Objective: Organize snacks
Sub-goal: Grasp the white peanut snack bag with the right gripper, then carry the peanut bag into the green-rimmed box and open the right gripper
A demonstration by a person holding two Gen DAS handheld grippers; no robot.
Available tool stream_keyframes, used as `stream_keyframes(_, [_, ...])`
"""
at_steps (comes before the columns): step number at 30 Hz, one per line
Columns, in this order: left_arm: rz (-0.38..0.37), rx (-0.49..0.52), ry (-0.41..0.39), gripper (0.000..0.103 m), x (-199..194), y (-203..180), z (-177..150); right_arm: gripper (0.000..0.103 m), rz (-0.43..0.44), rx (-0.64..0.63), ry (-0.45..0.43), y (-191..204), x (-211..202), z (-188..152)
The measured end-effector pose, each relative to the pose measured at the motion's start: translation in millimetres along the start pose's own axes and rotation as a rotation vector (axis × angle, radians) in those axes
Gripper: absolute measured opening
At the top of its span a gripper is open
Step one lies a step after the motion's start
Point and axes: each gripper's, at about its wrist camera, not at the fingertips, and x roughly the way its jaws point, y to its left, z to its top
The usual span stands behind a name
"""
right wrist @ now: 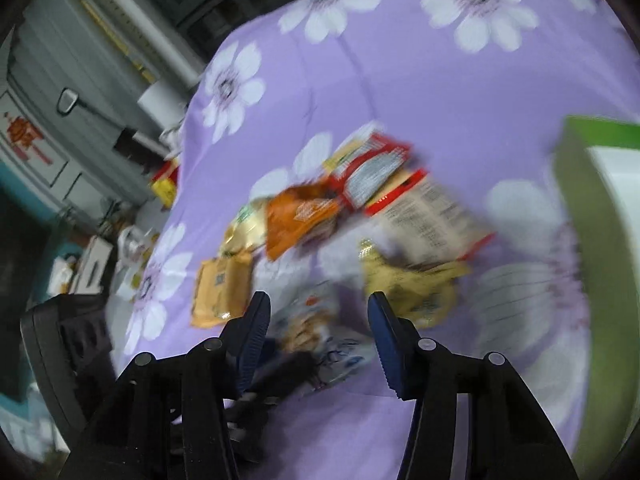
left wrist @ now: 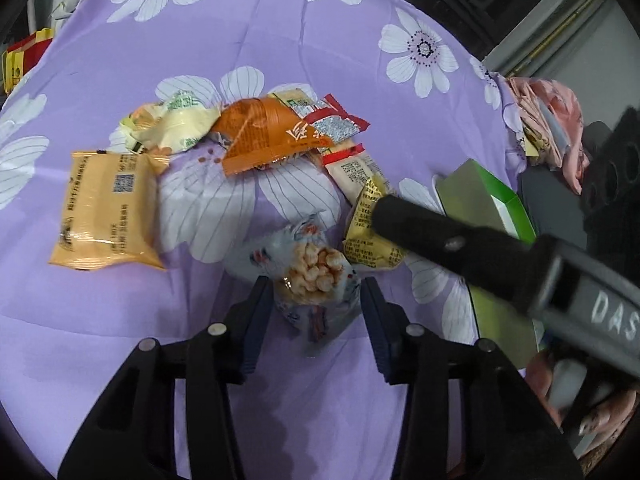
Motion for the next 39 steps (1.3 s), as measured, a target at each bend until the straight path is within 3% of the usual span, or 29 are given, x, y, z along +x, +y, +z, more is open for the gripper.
stream_keyframes(4, [-0.005,-0.035,0.041,0.046,10.8,12.3,-2.9,0.054,0.006,-0.035,0.081,5.8,28.6,-0.9])
stream_keyframes(8, [-0.028,-0.03,0.066,0.037,8.7,16.7,-2.6,0.054,0.011,0.005,0.162,-0.9,52.9,-6.1])
stream_keyframes(13, [-0.037,0.008,0.036,0.029,6.5,11.8,-2.7,0.047,0.017,0.037,0.147,-7.5,50.3,-10.7])
stream_keyframes(20, [-0.094,0.141,-0.085,0.027,-23.3,-29.7,0.9,0.046,0.011,0.037,-0.026,-0.3,-5.3,-8.8])
stream_keyframes(27, [-0.227,0.304,-0.173,0.027,-36.6,-98.6,7.7,0.046,-0.12,0.064,-0.281,-10.7,-85.7,-14.7])
stream_keyframes(32, [-0.3,0.427,-0.129,0.027,-25.2,-149.3,9.8,0.046,-0.197,0.138,-0.39,-41.4,-131.8,-23.9])
stream_keyframes(39, [-0.363,0.522,0.022,0.027,10.7,-210.7,1.5,0.046,-0.256,0.31,-0.423,-97.7,-165.0,-33.2])
